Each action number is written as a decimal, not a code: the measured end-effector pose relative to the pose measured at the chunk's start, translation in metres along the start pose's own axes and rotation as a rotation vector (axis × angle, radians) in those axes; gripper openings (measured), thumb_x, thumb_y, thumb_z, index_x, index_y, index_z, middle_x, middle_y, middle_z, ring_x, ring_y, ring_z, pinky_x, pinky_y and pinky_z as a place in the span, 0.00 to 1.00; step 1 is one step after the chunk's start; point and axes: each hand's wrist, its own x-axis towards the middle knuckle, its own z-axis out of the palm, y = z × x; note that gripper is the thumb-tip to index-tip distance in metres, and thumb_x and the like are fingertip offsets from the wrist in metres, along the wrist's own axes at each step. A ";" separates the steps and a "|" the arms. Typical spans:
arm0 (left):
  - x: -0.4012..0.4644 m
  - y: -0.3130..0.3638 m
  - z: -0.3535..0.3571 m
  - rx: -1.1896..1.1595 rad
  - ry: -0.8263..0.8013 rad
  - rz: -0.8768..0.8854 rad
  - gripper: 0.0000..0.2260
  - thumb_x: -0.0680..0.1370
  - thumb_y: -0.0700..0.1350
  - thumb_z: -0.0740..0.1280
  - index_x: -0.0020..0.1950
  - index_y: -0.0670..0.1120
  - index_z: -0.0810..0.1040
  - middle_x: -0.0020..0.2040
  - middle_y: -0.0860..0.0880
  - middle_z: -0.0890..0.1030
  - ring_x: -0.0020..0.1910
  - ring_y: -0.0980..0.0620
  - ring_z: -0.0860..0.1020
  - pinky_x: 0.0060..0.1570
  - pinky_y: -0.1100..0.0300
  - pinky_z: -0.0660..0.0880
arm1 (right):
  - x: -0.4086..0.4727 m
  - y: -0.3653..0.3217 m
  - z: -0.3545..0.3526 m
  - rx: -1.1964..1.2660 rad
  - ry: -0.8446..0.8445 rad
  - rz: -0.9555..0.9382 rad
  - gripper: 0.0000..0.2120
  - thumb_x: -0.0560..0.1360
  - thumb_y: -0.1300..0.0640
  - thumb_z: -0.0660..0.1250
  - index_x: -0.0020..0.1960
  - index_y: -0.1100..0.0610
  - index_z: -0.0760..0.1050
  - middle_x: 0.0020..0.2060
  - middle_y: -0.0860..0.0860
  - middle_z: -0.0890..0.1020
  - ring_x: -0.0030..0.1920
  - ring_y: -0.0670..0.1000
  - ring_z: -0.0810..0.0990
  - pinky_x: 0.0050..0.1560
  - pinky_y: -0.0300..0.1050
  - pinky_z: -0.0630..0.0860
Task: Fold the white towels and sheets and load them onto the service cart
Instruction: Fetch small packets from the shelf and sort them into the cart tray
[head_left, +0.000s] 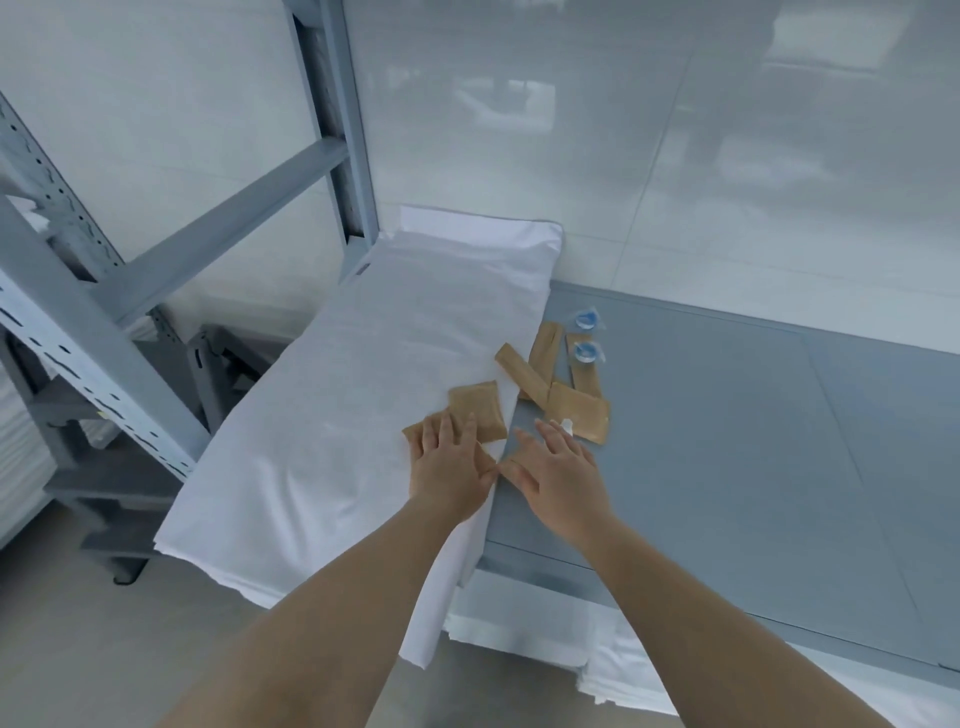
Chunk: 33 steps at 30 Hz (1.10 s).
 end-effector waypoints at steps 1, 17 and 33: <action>-0.002 -0.001 0.000 -0.006 0.009 0.005 0.33 0.80 0.62 0.54 0.79 0.49 0.48 0.79 0.41 0.51 0.77 0.39 0.46 0.75 0.43 0.47 | 0.003 -0.002 0.001 0.002 -0.006 -0.012 0.25 0.81 0.45 0.55 0.76 0.48 0.58 0.76 0.52 0.59 0.77 0.52 0.53 0.75 0.51 0.53; -0.036 -0.063 -0.014 -0.119 0.257 0.077 0.23 0.82 0.39 0.56 0.77 0.45 0.59 0.76 0.47 0.63 0.75 0.49 0.61 0.68 0.58 0.63 | 0.086 -0.054 0.028 0.021 -0.195 -0.078 0.39 0.73 0.33 0.61 0.77 0.45 0.50 0.77 0.56 0.39 0.77 0.59 0.39 0.75 0.55 0.52; -0.054 -0.059 -0.053 -0.170 0.523 0.117 0.14 0.77 0.37 0.67 0.62 0.44 0.80 0.55 0.50 0.83 0.46 0.47 0.82 0.34 0.57 0.76 | 0.048 -0.062 0.015 0.065 0.201 -0.061 0.16 0.79 0.63 0.59 0.66 0.56 0.70 0.53 0.52 0.80 0.49 0.53 0.79 0.40 0.42 0.71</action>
